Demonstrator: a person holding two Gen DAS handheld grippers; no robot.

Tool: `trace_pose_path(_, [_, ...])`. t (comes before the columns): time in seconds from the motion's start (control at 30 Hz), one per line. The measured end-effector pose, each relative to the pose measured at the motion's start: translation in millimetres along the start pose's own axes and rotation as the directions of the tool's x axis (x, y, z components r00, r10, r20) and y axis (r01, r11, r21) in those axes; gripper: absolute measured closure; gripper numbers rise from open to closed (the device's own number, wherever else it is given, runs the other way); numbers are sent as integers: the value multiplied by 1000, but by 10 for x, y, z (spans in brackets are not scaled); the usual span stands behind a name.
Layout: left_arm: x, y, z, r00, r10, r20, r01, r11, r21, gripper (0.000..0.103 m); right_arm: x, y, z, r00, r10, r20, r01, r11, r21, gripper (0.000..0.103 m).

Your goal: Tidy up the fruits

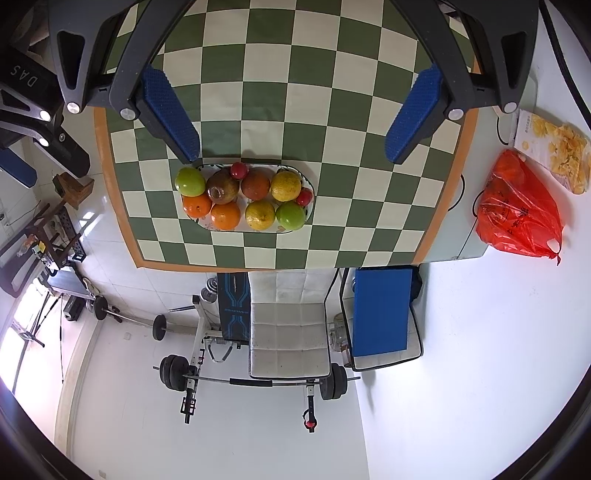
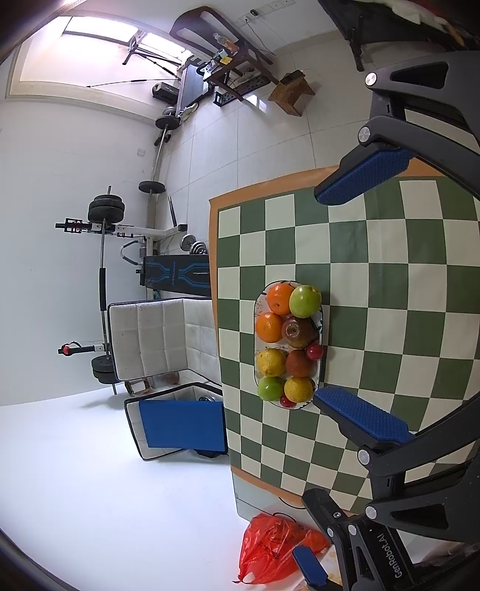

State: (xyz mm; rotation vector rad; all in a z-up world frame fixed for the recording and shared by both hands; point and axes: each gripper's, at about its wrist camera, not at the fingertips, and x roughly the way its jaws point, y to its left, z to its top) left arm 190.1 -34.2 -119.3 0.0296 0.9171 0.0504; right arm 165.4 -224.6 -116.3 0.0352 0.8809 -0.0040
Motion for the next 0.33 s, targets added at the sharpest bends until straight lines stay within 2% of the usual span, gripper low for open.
trace_pose_path(0.33, [-93, -40, 4, 1000, -2, 15, 2, 1000, -4, 0, -31, 51, -15, 1000, 2, 3, -2, 1000, 6, 2])
